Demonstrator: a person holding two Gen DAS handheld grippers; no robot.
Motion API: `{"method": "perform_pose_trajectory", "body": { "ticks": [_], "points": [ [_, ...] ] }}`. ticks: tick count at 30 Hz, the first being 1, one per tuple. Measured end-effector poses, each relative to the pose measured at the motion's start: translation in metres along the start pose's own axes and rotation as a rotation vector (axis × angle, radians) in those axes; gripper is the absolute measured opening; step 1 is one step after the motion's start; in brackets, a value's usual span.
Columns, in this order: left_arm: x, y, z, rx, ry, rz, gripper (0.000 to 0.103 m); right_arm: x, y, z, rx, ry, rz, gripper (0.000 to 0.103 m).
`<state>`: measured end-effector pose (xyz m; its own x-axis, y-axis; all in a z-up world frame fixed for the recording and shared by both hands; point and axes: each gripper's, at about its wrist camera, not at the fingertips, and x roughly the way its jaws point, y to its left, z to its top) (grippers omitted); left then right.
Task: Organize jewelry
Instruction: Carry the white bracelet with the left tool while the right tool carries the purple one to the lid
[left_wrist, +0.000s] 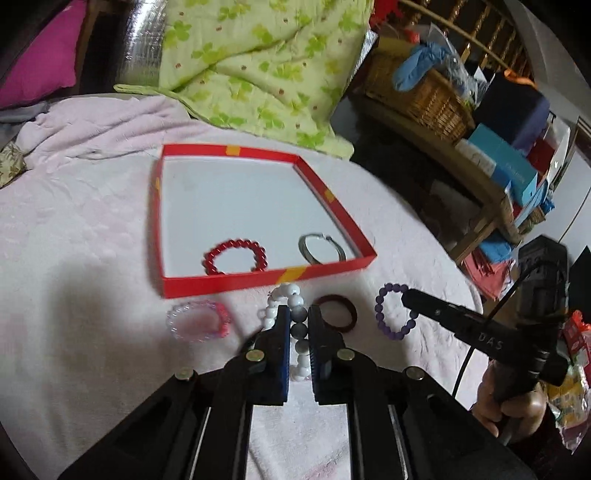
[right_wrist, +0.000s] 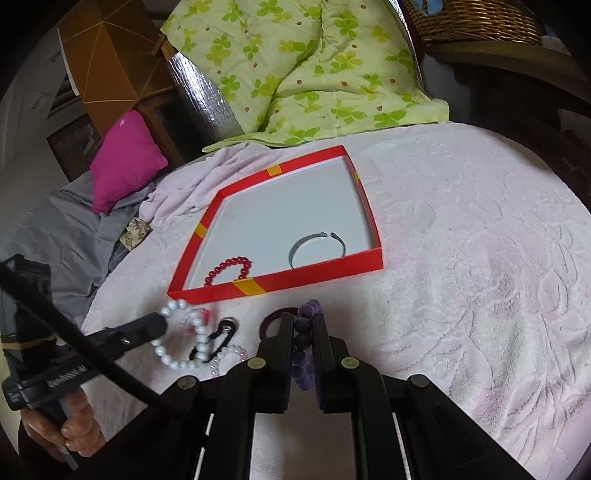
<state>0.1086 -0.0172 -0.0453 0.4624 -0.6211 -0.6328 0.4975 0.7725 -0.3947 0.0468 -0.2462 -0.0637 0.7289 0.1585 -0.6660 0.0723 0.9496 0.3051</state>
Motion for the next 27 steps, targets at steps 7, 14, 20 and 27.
{"method": "perform_pose_trajectory", "body": {
  "ticks": [7, 14, 20, 27],
  "points": [
    [-0.008, 0.003, 0.000, 0.014, -0.006, 0.092, 0.009, 0.004, 0.012, -0.002, -0.022, 0.000, 0.018, 0.011],
    [-0.020, 0.012, 0.000, 0.022, -0.036, 0.168, 0.009, 0.005, 0.025, -0.001, -0.041, -0.020, 0.053, 0.011],
    [-0.020, 0.012, 0.026, 0.011, -0.108, 0.141, 0.009, 0.009, 0.027, 0.022, 0.013, -0.071, 0.113, 0.011],
    [0.009, 0.013, 0.074, -0.001, -0.177, 0.115, 0.009, 0.043, 0.033, 0.068, 0.081, -0.093, 0.175, 0.011]
  ]
}}
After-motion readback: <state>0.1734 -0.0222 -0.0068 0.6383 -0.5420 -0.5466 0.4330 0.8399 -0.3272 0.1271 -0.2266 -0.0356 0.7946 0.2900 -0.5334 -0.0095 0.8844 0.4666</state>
